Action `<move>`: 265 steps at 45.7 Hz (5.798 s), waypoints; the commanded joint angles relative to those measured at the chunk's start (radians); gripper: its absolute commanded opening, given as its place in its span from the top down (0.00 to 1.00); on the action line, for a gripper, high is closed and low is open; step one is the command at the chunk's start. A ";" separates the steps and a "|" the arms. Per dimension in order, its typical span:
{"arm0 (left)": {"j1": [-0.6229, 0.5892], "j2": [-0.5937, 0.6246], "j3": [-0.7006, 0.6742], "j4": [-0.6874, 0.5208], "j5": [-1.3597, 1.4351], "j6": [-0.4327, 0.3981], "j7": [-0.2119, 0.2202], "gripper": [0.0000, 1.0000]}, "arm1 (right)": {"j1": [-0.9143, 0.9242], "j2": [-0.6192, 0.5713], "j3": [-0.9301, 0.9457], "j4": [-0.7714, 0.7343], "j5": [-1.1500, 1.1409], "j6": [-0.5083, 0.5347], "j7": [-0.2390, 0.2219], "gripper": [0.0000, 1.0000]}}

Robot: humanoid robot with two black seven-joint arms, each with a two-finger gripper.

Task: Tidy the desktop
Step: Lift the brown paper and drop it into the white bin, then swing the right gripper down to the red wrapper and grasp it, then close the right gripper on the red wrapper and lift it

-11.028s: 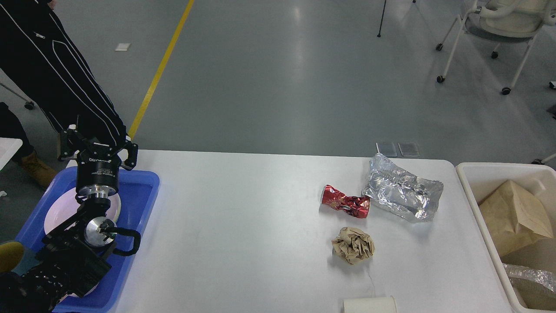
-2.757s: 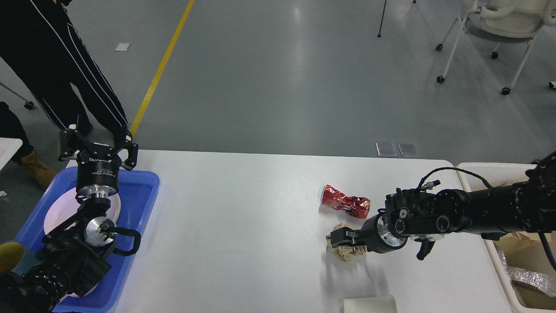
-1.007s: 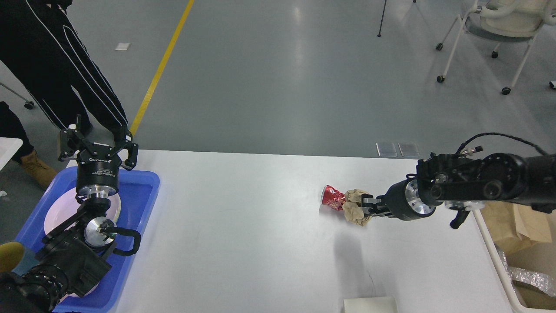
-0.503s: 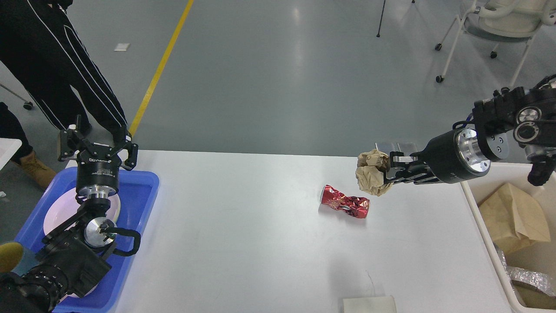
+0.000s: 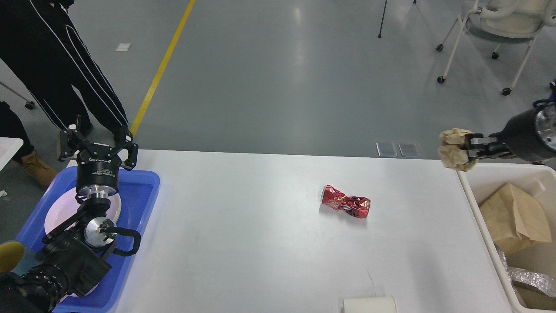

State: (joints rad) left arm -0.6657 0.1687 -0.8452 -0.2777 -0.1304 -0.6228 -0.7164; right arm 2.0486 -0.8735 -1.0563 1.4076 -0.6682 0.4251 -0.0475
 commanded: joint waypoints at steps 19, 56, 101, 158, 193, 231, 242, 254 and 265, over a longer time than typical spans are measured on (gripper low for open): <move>0.000 0.000 0.000 0.000 0.000 0.000 0.000 0.03 | -0.818 0.008 0.128 -0.942 0.388 -0.365 -0.011 1.00; 0.000 0.002 0.000 0.000 0.000 0.000 0.000 0.03 | -1.525 0.426 0.148 -1.509 0.849 -0.496 -0.055 0.00; 0.000 0.000 0.000 0.000 0.000 0.000 0.000 0.03 | -0.271 0.498 0.124 -0.646 0.625 -0.005 -0.002 0.00; 0.000 0.000 0.000 0.000 0.000 0.000 0.000 0.03 | -0.580 0.682 0.229 -0.501 1.562 -0.342 -0.176 0.00; 0.000 0.000 0.000 0.000 0.000 0.000 0.000 0.03 | -0.933 0.817 0.616 -0.794 1.550 -0.704 -0.161 0.00; 0.000 0.000 0.000 0.000 0.000 0.000 0.000 0.03 | -1.039 0.901 0.650 -0.960 1.544 -0.697 -0.129 0.68; 0.000 0.000 0.000 0.000 0.000 0.000 0.000 0.03 | -1.039 0.906 0.650 -0.957 1.477 -0.706 -0.092 1.00; 0.000 0.000 0.000 0.000 0.000 0.000 0.000 0.03 | -1.038 0.903 0.650 -0.947 1.463 -0.710 -0.092 1.00; 0.000 0.000 0.000 0.000 0.000 0.000 0.000 0.03 | -0.987 0.875 0.635 -0.820 1.435 -0.710 -0.094 1.00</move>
State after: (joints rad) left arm -0.6657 0.1687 -0.8453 -0.2777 -0.1304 -0.6228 -0.7164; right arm 1.0249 0.0268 -0.4101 0.4898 0.7928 -0.2855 -0.1407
